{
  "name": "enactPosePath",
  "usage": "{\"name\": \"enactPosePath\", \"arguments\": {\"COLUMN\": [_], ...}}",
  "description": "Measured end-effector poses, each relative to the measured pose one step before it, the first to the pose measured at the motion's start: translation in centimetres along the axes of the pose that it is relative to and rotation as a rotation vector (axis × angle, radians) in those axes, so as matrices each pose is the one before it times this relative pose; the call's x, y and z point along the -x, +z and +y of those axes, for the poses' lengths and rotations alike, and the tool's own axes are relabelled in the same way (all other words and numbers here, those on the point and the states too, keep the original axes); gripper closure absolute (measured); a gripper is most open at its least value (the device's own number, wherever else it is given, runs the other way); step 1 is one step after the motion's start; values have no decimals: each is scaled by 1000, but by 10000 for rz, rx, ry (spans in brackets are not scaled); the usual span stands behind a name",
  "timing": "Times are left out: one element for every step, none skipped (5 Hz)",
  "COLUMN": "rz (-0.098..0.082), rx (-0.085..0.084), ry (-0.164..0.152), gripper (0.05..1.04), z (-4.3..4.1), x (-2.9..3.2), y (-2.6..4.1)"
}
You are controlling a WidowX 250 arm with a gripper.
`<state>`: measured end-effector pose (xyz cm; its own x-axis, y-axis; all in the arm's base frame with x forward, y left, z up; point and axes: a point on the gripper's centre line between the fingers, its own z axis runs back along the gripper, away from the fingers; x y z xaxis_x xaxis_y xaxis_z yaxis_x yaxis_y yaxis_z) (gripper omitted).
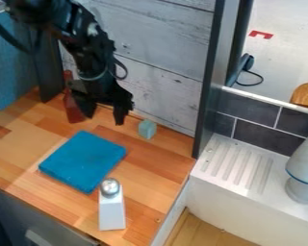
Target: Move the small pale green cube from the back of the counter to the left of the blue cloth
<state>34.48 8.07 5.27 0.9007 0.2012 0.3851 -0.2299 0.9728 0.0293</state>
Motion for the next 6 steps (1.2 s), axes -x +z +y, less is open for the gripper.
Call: {"name": "enactPosePath", "arguments": {"rz": [198, 9, 89, -275, -43, 133], "rx": [-37, 243, 151, -24, -42, -248], "ry": [-278, -343, -192, -197, -173, 13], "gripper": [83, 83, 83, 83, 83, 83], "z": [-586, -436, -206, 63, 42, 405], "x": [549, 197, 171, -949, -427, -572], "y": [-1696, -1107, -641, -77, -633, -1156]}}
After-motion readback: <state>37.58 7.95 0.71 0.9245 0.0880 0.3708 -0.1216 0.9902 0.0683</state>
